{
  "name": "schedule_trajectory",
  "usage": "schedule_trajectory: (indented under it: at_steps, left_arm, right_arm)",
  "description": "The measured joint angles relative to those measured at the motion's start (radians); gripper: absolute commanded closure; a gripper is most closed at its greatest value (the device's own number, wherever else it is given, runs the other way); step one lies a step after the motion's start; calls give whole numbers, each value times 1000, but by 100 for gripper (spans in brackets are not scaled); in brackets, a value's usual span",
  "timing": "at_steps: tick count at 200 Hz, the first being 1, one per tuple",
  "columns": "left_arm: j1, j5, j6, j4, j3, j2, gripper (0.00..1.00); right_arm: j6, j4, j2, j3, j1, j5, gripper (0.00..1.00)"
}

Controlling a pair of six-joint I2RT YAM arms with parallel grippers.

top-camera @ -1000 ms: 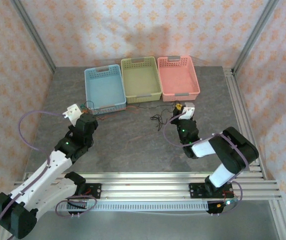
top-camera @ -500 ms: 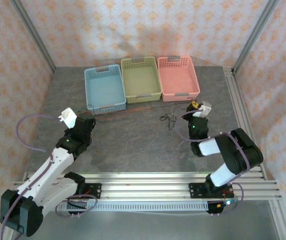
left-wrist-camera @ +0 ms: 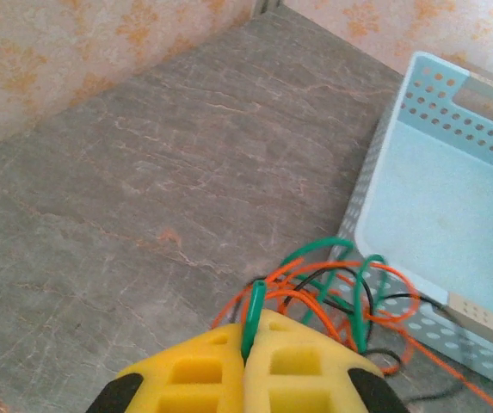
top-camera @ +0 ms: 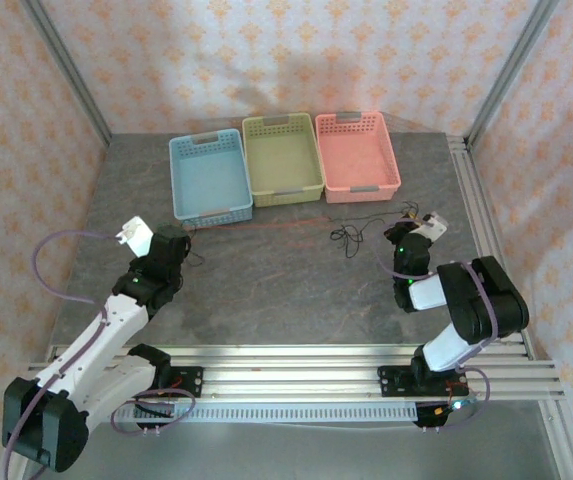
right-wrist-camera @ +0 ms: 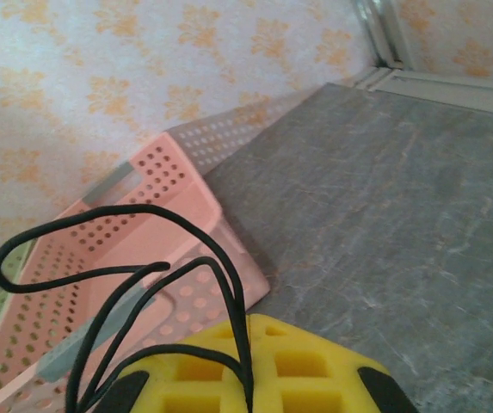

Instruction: Untangle the cables

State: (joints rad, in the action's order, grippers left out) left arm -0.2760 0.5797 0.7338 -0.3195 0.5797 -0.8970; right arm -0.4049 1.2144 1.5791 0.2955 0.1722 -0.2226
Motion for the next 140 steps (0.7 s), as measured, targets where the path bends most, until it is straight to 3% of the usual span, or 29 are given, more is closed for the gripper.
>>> schedule_trajectory:
  at_steps: [73, 140]
  left_arm:
    - [11, -6, 10, -2, -14, 5, 100]
    - [15, -40, 6, 2, -14, 4, 100]
  right_arm:
    - [-93, -50, -2, -11, -47, 24, 100]
    - [-100, 14, 97, 63, -1, 394, 100]
